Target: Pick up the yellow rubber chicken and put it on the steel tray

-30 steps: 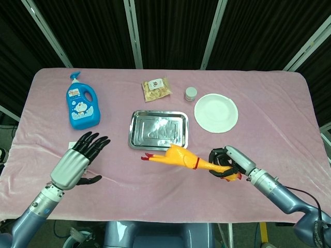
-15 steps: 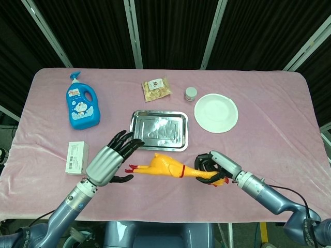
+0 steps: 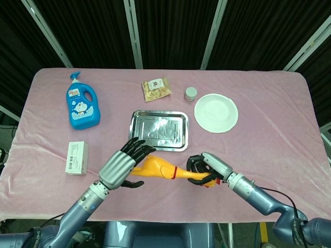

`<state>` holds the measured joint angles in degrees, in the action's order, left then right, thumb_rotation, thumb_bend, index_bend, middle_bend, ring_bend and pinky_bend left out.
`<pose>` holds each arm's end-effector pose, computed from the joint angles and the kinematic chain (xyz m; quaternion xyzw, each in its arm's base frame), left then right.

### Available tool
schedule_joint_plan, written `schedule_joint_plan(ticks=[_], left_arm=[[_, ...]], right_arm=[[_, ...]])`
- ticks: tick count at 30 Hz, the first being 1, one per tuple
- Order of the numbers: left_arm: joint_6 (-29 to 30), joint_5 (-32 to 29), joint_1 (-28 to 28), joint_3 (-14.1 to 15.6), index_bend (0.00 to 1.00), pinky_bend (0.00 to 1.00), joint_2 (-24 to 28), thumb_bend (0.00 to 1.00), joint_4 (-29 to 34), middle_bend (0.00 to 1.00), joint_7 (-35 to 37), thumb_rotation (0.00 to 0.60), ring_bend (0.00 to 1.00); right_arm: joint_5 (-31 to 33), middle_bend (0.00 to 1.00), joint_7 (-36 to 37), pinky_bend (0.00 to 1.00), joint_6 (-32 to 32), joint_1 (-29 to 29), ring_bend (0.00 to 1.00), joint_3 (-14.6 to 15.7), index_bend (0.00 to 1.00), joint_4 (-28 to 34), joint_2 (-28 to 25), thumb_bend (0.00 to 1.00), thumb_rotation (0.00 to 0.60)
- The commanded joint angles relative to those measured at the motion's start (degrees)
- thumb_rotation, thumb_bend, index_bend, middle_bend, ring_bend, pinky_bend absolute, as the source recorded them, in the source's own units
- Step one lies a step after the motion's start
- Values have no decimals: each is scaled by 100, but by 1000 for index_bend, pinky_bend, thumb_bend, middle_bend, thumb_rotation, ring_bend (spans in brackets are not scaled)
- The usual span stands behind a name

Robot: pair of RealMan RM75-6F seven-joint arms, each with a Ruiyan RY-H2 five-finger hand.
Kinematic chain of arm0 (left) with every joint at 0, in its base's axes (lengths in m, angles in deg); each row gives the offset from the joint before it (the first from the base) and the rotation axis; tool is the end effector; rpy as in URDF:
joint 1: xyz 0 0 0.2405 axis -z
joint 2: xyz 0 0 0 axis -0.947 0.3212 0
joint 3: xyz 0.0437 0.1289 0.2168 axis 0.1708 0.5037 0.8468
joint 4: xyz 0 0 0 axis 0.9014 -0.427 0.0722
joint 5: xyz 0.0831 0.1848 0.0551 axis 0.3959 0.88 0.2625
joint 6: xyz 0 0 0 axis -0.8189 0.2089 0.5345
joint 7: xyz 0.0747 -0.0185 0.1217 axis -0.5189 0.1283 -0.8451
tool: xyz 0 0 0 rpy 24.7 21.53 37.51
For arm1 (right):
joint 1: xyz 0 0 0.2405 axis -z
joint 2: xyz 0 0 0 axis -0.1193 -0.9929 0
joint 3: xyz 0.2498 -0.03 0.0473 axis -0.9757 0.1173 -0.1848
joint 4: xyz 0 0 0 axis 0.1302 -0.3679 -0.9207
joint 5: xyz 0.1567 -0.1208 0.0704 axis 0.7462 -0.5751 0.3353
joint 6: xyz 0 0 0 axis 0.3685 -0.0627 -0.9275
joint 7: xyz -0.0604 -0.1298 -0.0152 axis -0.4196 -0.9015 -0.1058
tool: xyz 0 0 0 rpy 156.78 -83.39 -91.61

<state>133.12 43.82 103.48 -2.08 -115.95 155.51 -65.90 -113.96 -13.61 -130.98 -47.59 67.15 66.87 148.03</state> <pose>-0.0709 0.2440 0.0207 -0.7368 -0.3557 -0.4975 0.2883 -0.1495 -0.2921 0.0446 0.6128 -0.6476 0.4448 0.0850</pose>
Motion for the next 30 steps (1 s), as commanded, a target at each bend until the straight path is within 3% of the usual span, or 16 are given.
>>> schedule_joint_plan(ticks=[1, 8, 11, 14, 19, 23, 25, 27, 28, 29, 30], left_arm=[[17, -68, 47, 5, 147, 22, -117, 167, -43, 190, -55, 600, 94], [142, -102, 95, 42, 245, 153, -361, 325, -168, 280, -121, 600, 190], [226, -85, 99, 41, 361, 279, -444, 409, -232, 401, -107, 600, 304], [381, 3, 76, 39, 484, 478, -551, 498, -336, 558, -33, 600, 455], [511, 98, 77, 37, 663, 729, -679, 648, -520, 746, 167, 600, 638], [615, 214, 78, 46, 723, 812, -766, 727, -680, 812, 359, 600, 696], [615, 223, 90, 46, 669, 798, -773, 650, -703, 778, 404, 600, 665], [621, 239, 98, 55, 546, 716, -773, 466, -730, 678, 447, 600, 567], [608, 206, 92, 70, 459, 632, -756, 339, -725, 598, 467, 600, 487], [593, 176, 89, 79, 332, 485, -739, 193, -710, 463, 477, 600, 361], [590, 151, 85, 81, 262, 400, -716, 129, -691, 383, 486, 600, 287]], right_arm=[[19, 768, -30, 923, 16, -30, 787, -11, 953, 23, 36, 579, 600], [32, 770, -57, 925, -10, -48, 788, 13, 955, 76, 59, 580, 600], [28, 772, -60, 927, -31, -47, 790, 28, 958, 76, 57, 580, 600], [27, 772, -27, 927, -44, -47, 790, 46, 958, 93, 57, 582, 600], [5, 772, 12, 927, -71, -53, 790, 71, 958, 84, 63, 586, 600], [6, 772, 17, 928, -74, -58, 790, 97, 958, 70, 82, 587, 600], [11, 772, 20, 928, -75, -60, 790, 104, 958, 58, 96, 587, 600], [22, 772, 31, 928, -71, -64, 790, 111, 958, 41, 109, 588, 600], [32, 772, 39, 928, -71, -67, 790, 110, 958, 30, 114, 588, 600], [39, 772, 43, 928, -68, -70, 790, 109, 958, 21, 116, 588, 600], [53, 773, 51, 928, -65, -74, 790, 107, 958, 8, 118, 588, 600]])
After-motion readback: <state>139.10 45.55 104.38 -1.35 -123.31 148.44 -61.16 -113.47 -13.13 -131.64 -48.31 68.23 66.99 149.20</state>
